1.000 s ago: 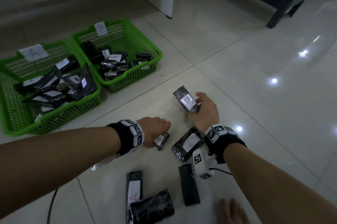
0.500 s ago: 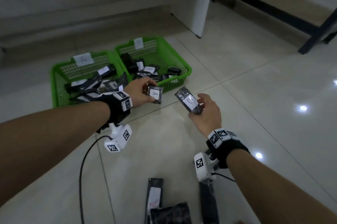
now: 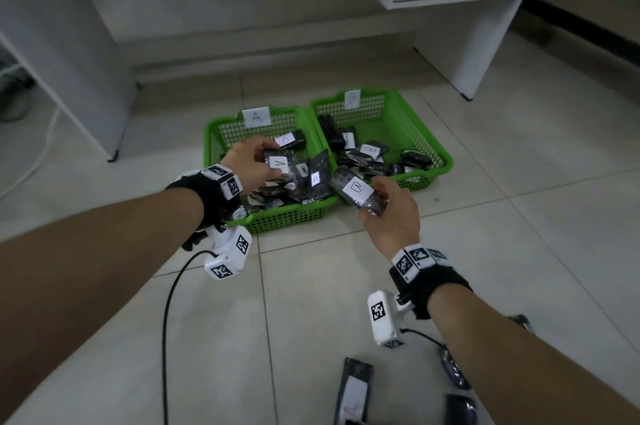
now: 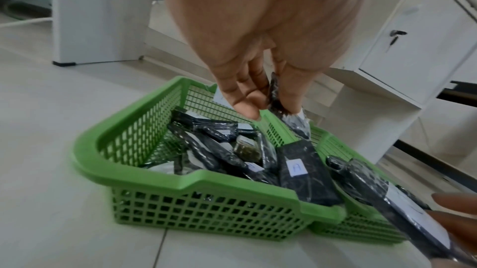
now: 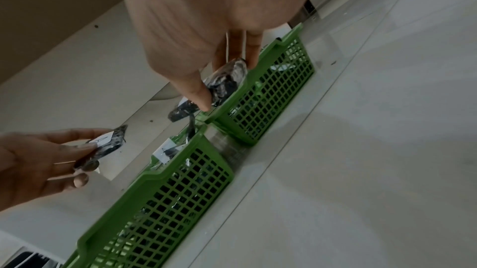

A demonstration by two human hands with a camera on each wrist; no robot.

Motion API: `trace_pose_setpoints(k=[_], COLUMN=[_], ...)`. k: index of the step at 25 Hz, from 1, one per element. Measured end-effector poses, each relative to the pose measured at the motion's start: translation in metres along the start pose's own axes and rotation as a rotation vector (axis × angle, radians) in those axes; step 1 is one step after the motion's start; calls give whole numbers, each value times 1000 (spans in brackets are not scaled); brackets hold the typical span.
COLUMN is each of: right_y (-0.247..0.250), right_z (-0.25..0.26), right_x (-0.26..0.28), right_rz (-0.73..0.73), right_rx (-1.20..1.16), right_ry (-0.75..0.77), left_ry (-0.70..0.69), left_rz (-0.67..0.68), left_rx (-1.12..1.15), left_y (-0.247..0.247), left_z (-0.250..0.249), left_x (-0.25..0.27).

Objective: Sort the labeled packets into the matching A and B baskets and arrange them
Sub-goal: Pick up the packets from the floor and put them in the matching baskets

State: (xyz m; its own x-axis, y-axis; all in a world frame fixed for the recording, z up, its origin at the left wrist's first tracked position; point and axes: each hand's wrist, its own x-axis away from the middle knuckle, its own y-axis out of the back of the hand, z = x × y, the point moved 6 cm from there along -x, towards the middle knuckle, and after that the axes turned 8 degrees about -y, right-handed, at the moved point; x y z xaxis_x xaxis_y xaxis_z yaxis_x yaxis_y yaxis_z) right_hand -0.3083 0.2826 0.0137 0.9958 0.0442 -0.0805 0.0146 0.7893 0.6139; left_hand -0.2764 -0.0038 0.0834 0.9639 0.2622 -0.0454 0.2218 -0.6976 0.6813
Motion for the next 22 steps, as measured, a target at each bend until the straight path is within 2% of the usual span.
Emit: trace_pose_setpoints(k=[2,6,11,14,16,18,20,22], right_y=[-8,-8,-8,-24,-36,-40,-39,-38], right_z=[13,26,39,34,23,15,14,13], right_x=[-7,-40,-84,-94,-93,-90,-89,-90], right_rz=[7,-77,-97,-34,41,38,-17,-31], right_rx=[47,92,177,280,290,236,168,141], right_ry=[35,31,58,62,72,82,102,112], left_ry=[54,101,80,61,56,-34,-283,-537], left_rz=[-14,111,42,93,143,122,102,208], left_rx=[2,-136,-11,-49,-236,-506,-567,-587], left_y=[8,4,-14,-43,-61,-67,-73,-87], left_z=[17,54,58,54,56,48,23,-2], left_x=[1,3,-13,-21,-20,-21,-22,-19])
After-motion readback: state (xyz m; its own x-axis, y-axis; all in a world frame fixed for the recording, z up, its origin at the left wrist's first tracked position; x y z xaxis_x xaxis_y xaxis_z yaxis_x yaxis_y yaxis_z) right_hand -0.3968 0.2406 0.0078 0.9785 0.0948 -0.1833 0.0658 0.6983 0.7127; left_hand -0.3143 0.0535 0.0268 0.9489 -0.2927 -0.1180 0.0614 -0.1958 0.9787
